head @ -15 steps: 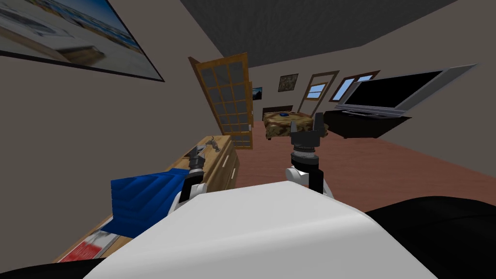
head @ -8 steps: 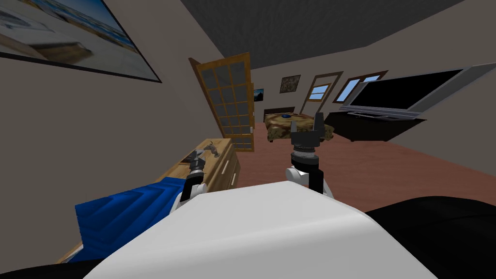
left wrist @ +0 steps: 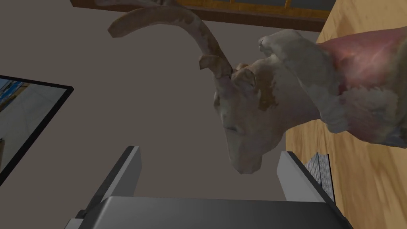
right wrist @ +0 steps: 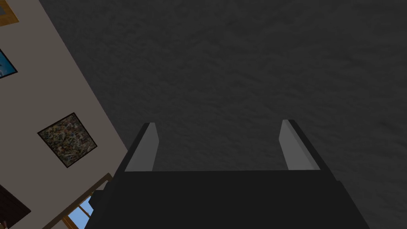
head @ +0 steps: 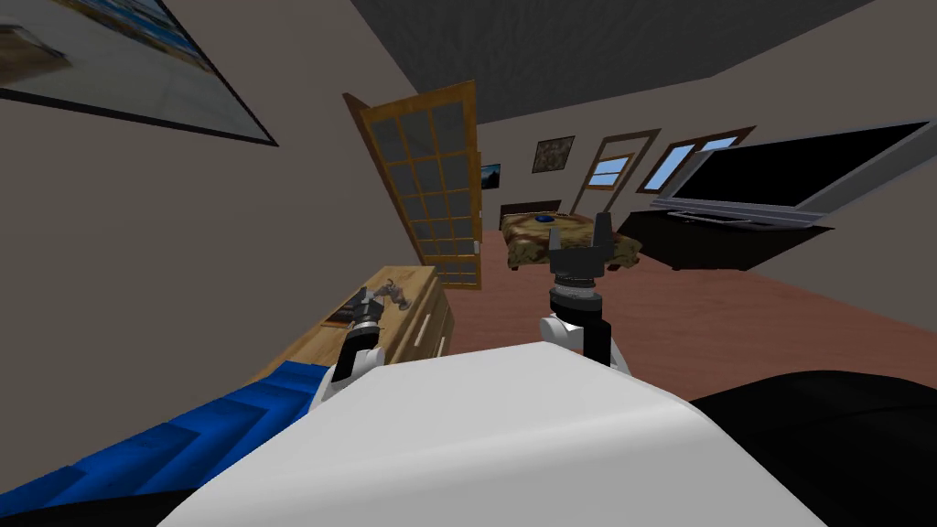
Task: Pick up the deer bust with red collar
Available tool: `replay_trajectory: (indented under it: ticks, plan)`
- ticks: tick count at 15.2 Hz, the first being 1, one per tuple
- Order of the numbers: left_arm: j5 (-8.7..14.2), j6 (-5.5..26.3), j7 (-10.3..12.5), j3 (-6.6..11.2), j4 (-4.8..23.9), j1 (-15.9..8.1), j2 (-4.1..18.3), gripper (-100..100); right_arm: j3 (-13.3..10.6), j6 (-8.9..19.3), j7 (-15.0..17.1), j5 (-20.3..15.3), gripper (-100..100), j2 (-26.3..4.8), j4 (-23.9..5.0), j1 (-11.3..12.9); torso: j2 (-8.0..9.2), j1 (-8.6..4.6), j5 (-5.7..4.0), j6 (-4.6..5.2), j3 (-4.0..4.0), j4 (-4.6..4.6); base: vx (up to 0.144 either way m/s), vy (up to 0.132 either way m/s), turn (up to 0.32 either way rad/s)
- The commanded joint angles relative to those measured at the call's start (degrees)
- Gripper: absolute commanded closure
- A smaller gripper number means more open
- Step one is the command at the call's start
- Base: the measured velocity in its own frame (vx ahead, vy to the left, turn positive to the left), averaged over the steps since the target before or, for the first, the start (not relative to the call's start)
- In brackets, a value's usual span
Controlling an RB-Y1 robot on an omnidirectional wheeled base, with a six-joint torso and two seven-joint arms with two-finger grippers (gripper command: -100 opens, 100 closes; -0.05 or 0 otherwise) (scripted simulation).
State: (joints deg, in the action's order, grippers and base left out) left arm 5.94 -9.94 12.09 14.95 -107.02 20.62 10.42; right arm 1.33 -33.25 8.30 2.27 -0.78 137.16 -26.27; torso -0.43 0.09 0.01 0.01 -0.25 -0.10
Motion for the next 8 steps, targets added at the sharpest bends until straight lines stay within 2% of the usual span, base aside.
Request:
replay_trajectory:
  ticks: [1, 2, 6, 7, 8]
  plan:
    - [0.0, 0.0, 0.0, 0.00, 0.0, 0.0, 0.0, -100, 0.0, 0.0, 0.0, 0.0, 0, 0.0, 0.0, 0.0, 0.00, 0.00, 0.00, 0.00, 0.00, 0.00, 0.037, 0.001, -0.031]
    - [0.1, 0.2, 0.1, 0.16, -0.2, 0.0, 0.1, 100, 0.0, 0.0, 0.0, 0.0, 0, 0.0, 0.0, 0.0, 0.12, 0.00, 0.01, -0.01, 0.07, 0.02, 0.015, 0.000, 0.000]
    - [0.1, 0.3, 0.1, 0.16, -0.2, 0.0, 0.1, 100, 0.0, 0.0, 0.0, 0.0, 0, 0.0, 0.0, 0.0, 0.40, -0.04, -0.01, 0.00, 0.24, 0.11, 0.005, 0.001, 0.002]
    - [-0.3, -0.8, -0.3, -0.69, 1.5, -0.3, -0.4, 100, 0.0, 0.0, 0.0, 0.0, 0, 0.0, 0.0, 0.0, 0.42, -0.04, -0.01, 0.00, 0.25, 0.11, -0.027, 0.005, 0.064]
    - [0.0, 0.0, 0.0, -0.10, 0.3, -0.1, 0.0, 100, 0.0, 0.0, 0.0, 0.0, 0, 0.0, 0.0, 0.0, 0.49, -0.01, 0.02, -0.03, 0.28, 0.10, -0.027, 0.001, 0.035]
